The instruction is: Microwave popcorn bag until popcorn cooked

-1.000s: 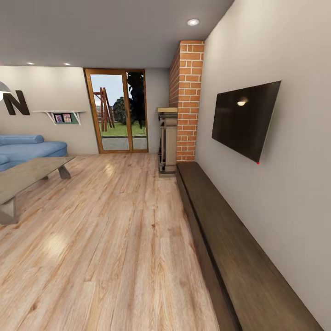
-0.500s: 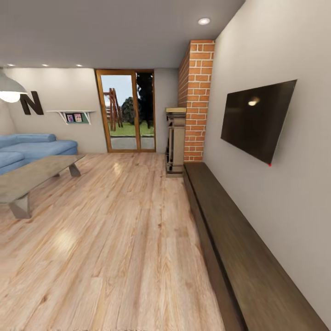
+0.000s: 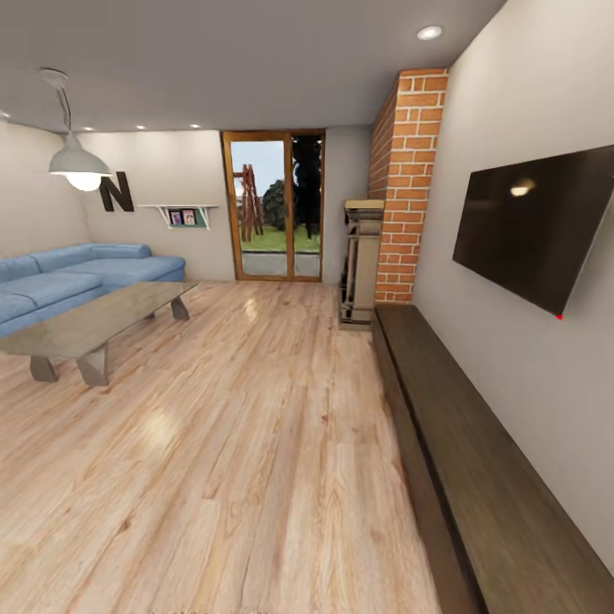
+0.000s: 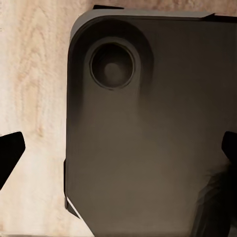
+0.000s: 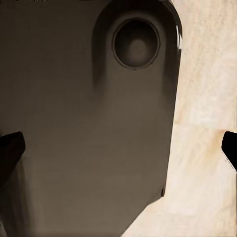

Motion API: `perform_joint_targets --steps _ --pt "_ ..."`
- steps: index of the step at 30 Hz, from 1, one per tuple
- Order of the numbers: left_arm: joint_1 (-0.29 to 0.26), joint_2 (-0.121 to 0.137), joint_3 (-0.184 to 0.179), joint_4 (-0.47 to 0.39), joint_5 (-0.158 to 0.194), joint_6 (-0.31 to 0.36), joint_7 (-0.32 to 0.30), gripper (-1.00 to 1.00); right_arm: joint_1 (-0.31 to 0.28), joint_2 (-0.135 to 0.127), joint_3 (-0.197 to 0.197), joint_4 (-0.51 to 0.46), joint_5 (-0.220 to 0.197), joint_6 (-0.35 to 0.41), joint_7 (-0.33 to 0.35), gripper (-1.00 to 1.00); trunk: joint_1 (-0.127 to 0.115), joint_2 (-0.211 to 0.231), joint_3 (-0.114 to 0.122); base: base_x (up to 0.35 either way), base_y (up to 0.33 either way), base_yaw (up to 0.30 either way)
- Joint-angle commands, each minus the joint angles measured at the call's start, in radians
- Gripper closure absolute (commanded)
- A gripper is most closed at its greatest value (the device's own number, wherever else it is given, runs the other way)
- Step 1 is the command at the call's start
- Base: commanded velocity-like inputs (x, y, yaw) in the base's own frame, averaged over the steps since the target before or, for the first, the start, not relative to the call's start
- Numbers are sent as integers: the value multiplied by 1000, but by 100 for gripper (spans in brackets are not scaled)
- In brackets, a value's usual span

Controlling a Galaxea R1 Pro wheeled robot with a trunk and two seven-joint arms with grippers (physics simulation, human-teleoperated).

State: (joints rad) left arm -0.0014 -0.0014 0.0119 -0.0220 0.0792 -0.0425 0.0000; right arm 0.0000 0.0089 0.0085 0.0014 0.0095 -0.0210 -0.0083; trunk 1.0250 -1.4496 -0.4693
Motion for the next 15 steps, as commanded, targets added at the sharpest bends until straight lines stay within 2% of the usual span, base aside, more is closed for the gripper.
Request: perform_joint_targets --steps 1,15 --pt "0 0 0 0 8 -2 0 -100 0 0 1 0 0 -6 -1 -100 0 0 -1 0 0 273" --pt "0 15 -9 -1 2 -2 -2 -100 0 -1 -2 0 -3 -22 -4 -100 0 0 -1 0 0 274"
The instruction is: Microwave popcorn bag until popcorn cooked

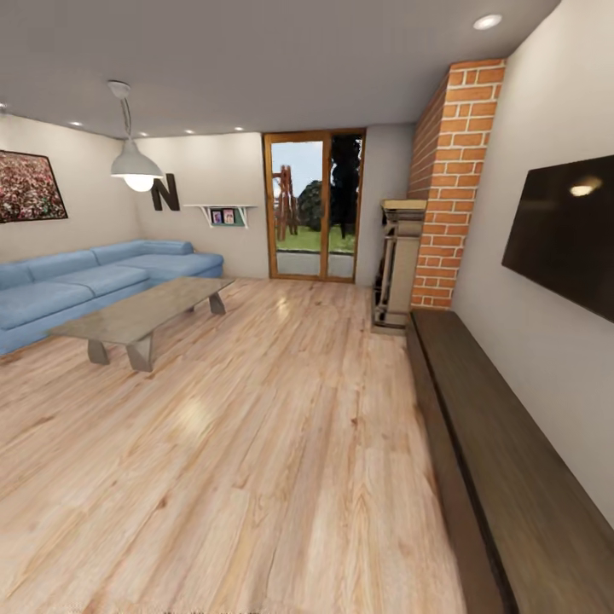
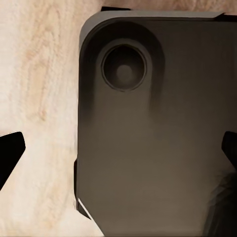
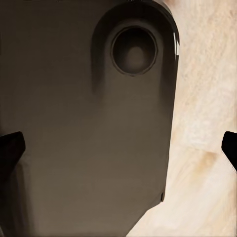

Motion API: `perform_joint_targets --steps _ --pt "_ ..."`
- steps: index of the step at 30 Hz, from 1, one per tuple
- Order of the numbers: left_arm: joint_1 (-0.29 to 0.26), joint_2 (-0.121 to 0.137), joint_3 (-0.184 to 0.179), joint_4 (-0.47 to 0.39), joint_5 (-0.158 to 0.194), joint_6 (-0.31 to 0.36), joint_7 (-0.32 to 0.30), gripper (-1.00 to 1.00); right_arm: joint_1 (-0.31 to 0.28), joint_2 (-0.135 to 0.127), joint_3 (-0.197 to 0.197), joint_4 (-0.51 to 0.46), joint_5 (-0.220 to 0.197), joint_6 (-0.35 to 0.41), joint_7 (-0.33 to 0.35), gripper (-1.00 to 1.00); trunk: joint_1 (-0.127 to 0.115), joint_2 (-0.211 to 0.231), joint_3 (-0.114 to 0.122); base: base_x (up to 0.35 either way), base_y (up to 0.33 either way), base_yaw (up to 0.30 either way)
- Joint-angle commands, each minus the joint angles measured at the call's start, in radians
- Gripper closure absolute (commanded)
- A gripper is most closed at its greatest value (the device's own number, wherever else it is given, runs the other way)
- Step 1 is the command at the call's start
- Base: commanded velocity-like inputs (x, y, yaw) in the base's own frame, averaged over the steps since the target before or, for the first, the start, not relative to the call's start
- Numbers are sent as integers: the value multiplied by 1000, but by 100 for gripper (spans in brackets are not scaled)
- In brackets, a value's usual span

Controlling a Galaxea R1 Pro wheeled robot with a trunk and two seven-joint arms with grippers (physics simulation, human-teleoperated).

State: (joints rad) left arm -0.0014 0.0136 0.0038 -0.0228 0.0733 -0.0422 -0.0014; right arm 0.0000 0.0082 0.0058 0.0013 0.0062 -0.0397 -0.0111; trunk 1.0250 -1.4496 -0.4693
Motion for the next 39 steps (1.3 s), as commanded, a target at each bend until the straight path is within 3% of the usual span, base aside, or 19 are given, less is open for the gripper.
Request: perform_joint_targets --steps 1,12,39 --pt "0 1 -1 0 7 -2 0 -100 0 0 0 0 1 -3 -1 -100 0 0 -1 0 0 277" --pt "0 2 -2 0 6 -2 0 -100 0 1 -1 0 -3 -37 -2 -100 0 0 -1 0 0 281" --pt "0 2 -2 0 6 -2 0 -100 0 1 -1 0 -3 -40 -16 -100 0 0 -1 0 0 283"
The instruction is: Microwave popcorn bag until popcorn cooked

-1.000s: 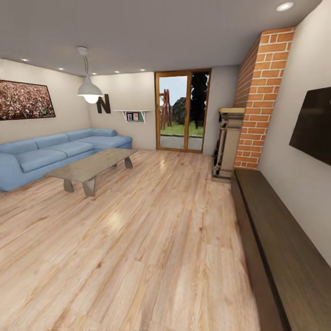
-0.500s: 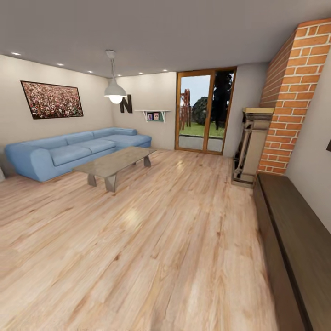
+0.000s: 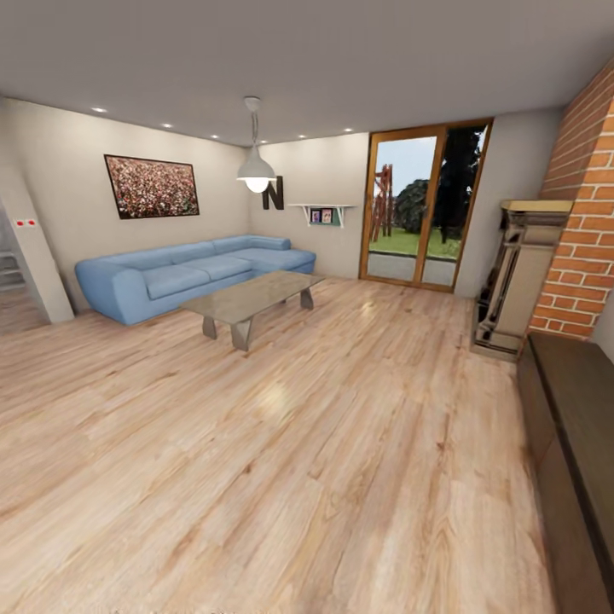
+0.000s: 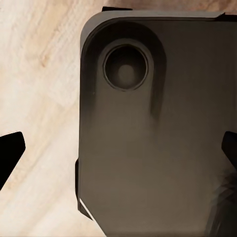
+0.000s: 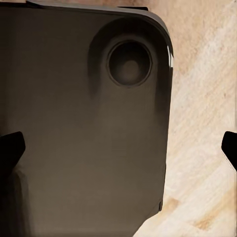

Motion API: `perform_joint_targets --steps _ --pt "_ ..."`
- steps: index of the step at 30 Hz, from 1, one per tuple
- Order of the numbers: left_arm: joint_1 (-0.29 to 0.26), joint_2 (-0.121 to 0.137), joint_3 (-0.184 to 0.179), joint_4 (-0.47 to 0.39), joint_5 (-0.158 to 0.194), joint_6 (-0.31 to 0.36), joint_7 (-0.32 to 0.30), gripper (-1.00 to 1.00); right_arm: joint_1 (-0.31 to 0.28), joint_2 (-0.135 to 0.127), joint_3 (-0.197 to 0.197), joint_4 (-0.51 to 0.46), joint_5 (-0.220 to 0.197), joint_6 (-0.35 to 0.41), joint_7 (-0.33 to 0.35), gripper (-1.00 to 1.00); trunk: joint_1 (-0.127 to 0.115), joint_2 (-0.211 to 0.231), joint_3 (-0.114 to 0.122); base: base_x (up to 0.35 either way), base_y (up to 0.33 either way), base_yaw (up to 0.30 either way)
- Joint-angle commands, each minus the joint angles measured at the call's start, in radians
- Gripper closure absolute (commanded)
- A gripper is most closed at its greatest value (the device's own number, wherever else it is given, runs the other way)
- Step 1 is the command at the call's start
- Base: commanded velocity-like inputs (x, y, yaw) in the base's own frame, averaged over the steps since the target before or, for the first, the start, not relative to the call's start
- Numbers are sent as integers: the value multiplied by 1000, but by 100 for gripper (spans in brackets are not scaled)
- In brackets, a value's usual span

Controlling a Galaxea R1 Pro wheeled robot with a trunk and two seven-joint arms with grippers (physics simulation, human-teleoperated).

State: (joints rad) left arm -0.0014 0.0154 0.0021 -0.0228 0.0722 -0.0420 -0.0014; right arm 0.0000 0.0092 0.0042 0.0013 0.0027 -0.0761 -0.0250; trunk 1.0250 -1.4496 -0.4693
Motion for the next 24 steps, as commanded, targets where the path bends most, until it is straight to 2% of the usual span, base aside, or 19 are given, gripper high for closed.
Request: perform_joint_targets --steps 1,14,20,22,24 --pt "0 0 -1 0 8 -2 0 -100 0 0 0 0 0 -3 -3 -100 0 0 -1 0 0 284" --pt "0 -14 7 -2 12 -3 -5 -100 0 1 0 0 0 -3 -3 -100 0 0 -1 0 0 283" --pt "0 -66 11 -2 15 -3 -9 -100 0 -1 0 0 0 -3 -1 -100 0 0 -1 0 0 283" --pt "0 -70 18 -2 23 -5 -9 -100 0 -1 1 0 0 -2 -1 -100 0 0 -1 0 0 283" --pt "0 -72 35 -1 45 -22 -4 -100 0 0 2 0 0 -2 -1 -100 0 0 -1 0 0 283"
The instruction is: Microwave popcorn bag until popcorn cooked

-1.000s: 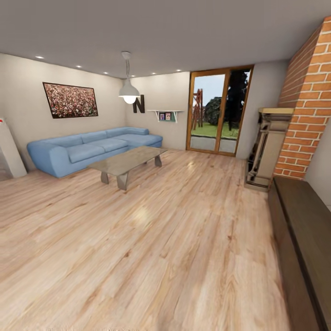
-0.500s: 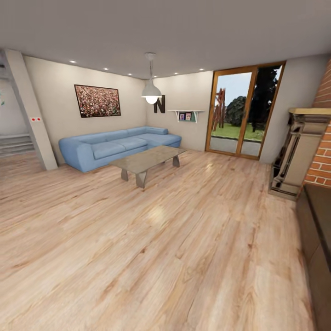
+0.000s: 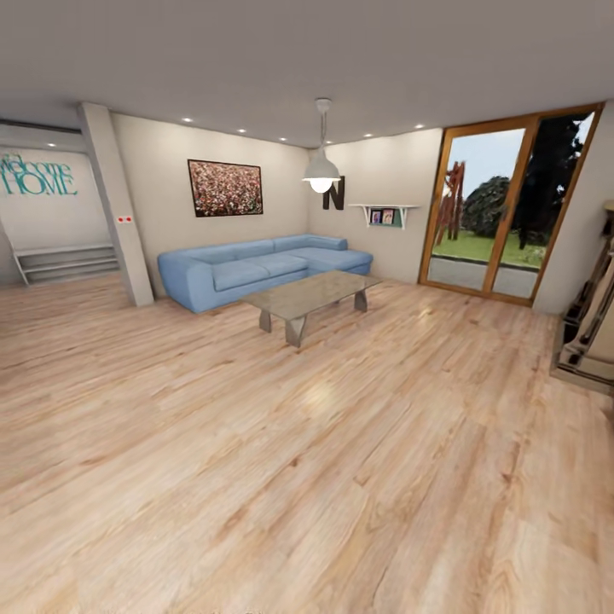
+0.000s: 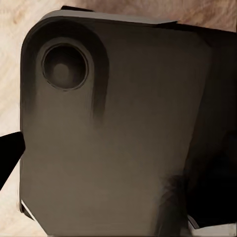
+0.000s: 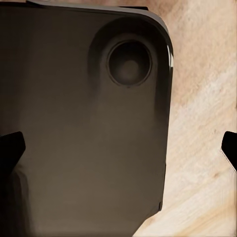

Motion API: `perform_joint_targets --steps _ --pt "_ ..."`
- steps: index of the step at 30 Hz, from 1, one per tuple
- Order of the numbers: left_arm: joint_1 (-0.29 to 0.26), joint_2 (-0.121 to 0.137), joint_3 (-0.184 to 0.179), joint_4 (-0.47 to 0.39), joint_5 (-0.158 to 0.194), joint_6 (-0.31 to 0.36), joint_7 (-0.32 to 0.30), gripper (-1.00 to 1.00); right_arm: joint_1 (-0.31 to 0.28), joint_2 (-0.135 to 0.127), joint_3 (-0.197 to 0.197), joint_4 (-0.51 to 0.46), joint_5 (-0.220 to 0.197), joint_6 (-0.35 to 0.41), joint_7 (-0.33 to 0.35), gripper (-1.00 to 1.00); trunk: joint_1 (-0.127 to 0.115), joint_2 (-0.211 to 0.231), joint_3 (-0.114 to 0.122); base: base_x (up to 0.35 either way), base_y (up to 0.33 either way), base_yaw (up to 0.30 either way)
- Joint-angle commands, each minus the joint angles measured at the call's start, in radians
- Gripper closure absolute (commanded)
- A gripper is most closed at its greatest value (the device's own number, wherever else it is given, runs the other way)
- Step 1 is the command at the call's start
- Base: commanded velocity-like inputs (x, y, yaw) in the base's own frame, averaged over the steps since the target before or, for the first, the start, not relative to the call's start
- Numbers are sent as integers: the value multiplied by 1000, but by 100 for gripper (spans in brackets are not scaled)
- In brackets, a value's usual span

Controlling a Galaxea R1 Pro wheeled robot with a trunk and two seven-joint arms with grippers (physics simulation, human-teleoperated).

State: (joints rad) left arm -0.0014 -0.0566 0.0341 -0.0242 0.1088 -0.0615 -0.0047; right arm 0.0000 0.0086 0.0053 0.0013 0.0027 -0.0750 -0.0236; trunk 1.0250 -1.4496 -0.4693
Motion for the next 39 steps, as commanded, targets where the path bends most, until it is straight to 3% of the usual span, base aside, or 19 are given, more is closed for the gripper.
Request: perform_joint_targets --steps 1,5,16,20,28,30,31,32,34,39 --pt "0 0 8 0 19 -13 1 -100 0 0 1 0 1 -3 -2 -100 0 0 -1 0 0 283" --pt "0 1 16 1 44 -35 3 -100 0 0 1 0 1 -3 -2 -100 0 0 -1 0 0 283" --pt "0 4 19 2 54 -40 6 -100 0 -1 1 0 0 -3 -2 -100 0 0 -1 0 0 283" --pt "0 6 20 3 87 -37 7 -100 0 -1 1 0 0 -3 -2 -100 0 0 -1 0 0 283" --pt "0 43 19 3 121 -33 8 -100 0 0 1 0 0 -3 -2 -100 0 0 -1 0 0 283" --pt "0 55 20 3 144 -33 7 -100 0 0 1 0 0 -3 -2 -100 0 0 -1 0 0 283" --pt "0 70 19 1 221 -33 6 -100 0 0 1 0 0 -3 -2 -100 0 0 -1 0 0 283" --pt "0 74 19 1 239 -33 6 -100 0 0 1 0 0 -3 -2 -100 0 0 -1 0 0 283" --pt "0 78 16 1 263 -31 5 -100 0 0 1 0 0 -3 -2 -100 0 0 -1 0 0 283" --pt "0 81 7 0 261 -29 3 -100 0 1 1 0 0 -3 -2 -100 0 0 -1 0 0 283"
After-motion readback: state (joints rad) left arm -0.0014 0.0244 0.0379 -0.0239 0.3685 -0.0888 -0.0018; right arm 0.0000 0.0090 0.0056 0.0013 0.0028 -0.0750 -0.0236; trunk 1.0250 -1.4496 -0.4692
